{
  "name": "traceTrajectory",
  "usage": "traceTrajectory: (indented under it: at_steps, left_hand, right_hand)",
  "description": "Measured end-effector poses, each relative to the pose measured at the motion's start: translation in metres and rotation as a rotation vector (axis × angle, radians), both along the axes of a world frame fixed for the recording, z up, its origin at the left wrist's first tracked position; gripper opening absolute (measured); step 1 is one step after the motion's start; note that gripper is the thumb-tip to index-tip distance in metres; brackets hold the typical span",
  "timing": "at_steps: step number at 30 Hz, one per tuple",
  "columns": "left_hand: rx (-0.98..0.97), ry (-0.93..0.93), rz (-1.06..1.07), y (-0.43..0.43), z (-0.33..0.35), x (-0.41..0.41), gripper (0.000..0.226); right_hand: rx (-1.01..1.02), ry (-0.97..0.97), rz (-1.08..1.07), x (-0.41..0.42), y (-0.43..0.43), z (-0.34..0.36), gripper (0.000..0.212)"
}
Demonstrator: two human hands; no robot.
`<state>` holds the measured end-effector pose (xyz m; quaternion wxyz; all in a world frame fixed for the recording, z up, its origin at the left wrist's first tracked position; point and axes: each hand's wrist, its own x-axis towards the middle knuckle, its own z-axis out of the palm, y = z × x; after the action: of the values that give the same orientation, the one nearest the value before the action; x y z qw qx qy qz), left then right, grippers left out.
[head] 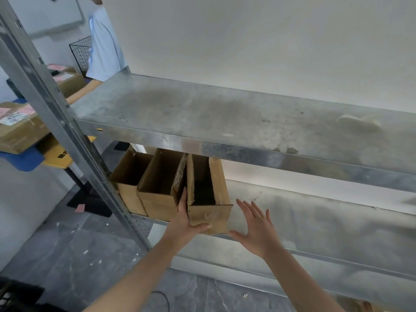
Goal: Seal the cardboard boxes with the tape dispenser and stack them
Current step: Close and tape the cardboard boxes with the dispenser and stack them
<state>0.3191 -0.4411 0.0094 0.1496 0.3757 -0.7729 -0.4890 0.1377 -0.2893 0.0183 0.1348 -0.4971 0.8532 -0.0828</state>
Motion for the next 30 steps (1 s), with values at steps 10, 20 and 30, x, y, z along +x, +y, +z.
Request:
traceTrajectory:
  at_steps: [10, 20, 30]
  left_hand:
    - [-0.012, 0.114, -0.124, 0.003, -0.002, 0.002, 0.117]
    - [0.077, 0.077, -0.13, 0.035, 0.02, 0.028, 0.104]
    - [0.092, 0.062, -0.305, 0.109, 0.051, -0.028, 0.096]
  right_hand:
    - [-0.009, 0.0, 0.026, 0.008, -0.008, 0.006, 0.095]
    - [-0.043, 0.004, -0.132, 0.004, 0.094, 0.04, 0.112]
    - [-0.198, 0.103, -0.332, -0.054, 0.256, 0.07, 0.087]
